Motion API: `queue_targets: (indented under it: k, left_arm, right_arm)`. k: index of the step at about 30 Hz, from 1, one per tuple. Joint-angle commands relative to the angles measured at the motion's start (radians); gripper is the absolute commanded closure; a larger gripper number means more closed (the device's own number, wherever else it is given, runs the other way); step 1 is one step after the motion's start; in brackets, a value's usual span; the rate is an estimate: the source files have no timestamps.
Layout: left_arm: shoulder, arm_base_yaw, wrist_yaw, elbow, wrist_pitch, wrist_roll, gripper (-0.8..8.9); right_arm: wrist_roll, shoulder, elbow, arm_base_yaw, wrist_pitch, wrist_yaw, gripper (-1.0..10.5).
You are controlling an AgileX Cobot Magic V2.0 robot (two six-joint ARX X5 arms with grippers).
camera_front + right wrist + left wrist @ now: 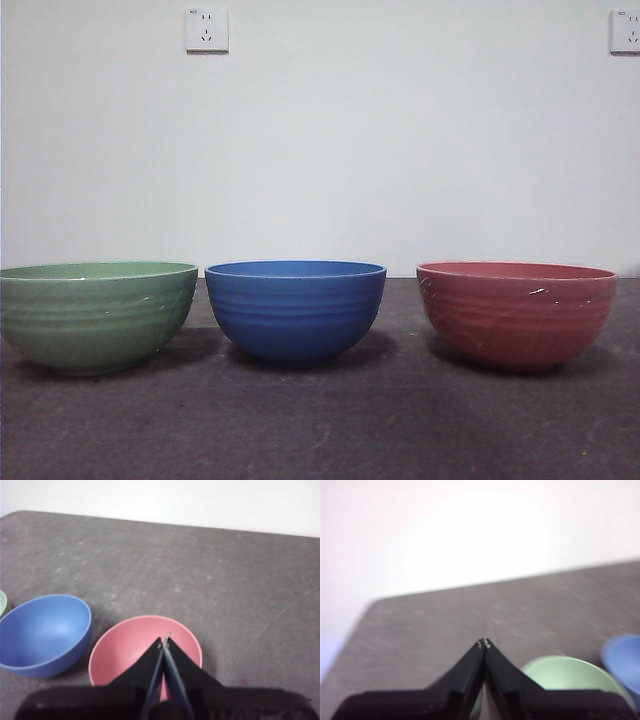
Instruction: Pick up the green bowl on the top,put the green bowl on the left,pick up the red bowl in the middle,put the red bowl on the right
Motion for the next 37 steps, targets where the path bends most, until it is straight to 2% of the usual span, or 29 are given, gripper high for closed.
queue_targets:
  k: [1,8,14,37]
  left_arm:
    - [-0.058,0.029,-0.055,-0.142,0.058,0.015,8.17]
    - [-0.137,0.058,-0.037,-0.406,0.190,-0.043,8.17]
    - [-0.138,0.058,-0.018,-0.513,0.261,-0.044,8.17]
    - [-0.136,0.058,-0.020,-0.528,0.267,-0.043,8.17]
  right_arm:
    - [0.012,-0.002,-0.005,0.000,-0.002,0.000,9.4]
    - [0.012,-0.002,-0.005,0.000,-0.003,0.000,9.4]
    - [0.012,-0.002,-0.005,0.000,-0.003,0.000,9.4]
    - [0.012,-0.002,-0.005,0.000,-0.006,0.000,9.4]
